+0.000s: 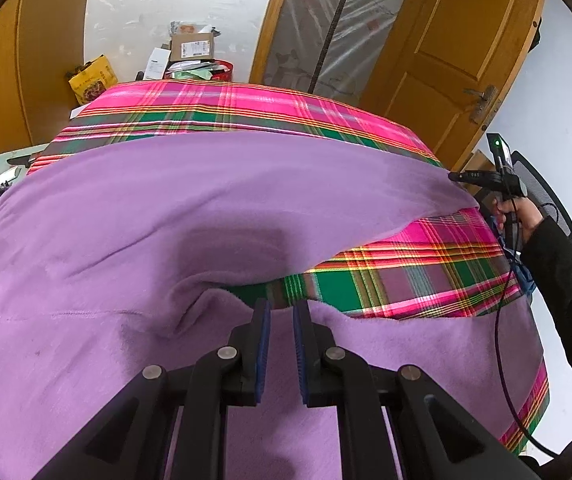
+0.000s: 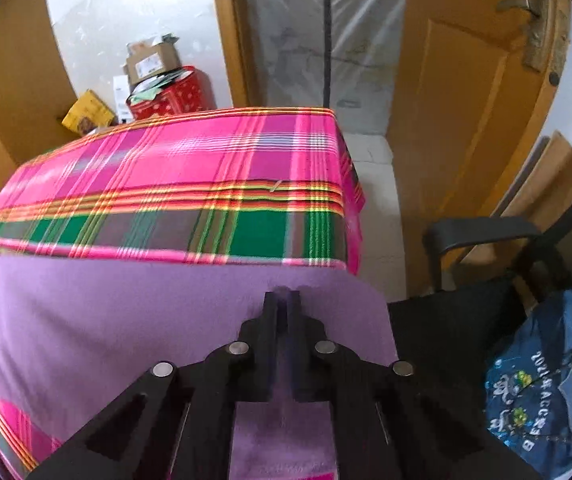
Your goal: Fold clothes
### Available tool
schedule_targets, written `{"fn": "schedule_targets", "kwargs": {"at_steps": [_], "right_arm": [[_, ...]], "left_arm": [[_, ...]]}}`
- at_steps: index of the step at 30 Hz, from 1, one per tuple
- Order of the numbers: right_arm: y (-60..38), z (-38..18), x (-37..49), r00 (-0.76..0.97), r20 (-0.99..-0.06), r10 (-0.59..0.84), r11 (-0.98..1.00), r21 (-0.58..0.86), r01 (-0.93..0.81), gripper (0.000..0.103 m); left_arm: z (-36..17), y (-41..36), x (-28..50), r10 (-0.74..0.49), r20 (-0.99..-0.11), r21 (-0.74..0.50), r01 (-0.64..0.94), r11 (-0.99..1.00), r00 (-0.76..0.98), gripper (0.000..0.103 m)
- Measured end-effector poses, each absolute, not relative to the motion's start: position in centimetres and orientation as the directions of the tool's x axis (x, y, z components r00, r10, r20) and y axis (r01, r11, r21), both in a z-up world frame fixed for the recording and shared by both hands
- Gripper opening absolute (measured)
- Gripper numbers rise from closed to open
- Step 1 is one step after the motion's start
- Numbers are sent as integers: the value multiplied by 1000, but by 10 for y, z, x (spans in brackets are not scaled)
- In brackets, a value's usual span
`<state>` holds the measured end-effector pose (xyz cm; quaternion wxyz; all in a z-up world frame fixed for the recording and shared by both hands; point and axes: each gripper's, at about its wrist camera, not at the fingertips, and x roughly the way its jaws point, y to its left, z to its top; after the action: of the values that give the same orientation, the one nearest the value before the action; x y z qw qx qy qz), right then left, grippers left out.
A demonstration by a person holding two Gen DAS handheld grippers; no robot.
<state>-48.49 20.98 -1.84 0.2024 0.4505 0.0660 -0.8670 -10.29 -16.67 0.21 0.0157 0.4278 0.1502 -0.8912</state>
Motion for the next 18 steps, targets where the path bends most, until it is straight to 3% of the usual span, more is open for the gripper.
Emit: {"fn": "schedule_targets", "kwargs": {"at_steps": [5, 7, 8, 9, 11, 14, 18], "right_arm": [[220, -15, -501, -534, -793, -292, -928, 101, 358, 4], [240, -9, -509, -539, -770, -341, -932, 204, 298, 15], [251, -10, -514, -526, -759, -384, -922, 278, 271, 35], [258, -12, -518, -509, -756, -411, -911, 326, 253, 43], [271, -19, -521, -467, -758, -456, -890, 396, 225, 49], [274, -29, -522, -413, -779, -472, -881, 406, 243, 48], [265, -26, -515, -453, -771, -447, -893, 350, 284, 10]], "left_arm": [[3, -171, -101, 94, -766, -254, 165, -953, -635, 11], [2, -174, -99, 90, -766, -255, 172, -951, -636, 11], [2, -176, -99, 89, -766, -257, 176, -950, -636, 11], [1, -177, -98, 89, -767, -259, 180, -949, -636, 11], [-1, -179, -99, 90, -769, -263, 184, -947, -633, 11], [-4, -179, -101, 99, -773, -269, 183, -946, -627, 11], [-5, -173, -104, 106, -776, -265, 170, -949, -621, 11]]}}
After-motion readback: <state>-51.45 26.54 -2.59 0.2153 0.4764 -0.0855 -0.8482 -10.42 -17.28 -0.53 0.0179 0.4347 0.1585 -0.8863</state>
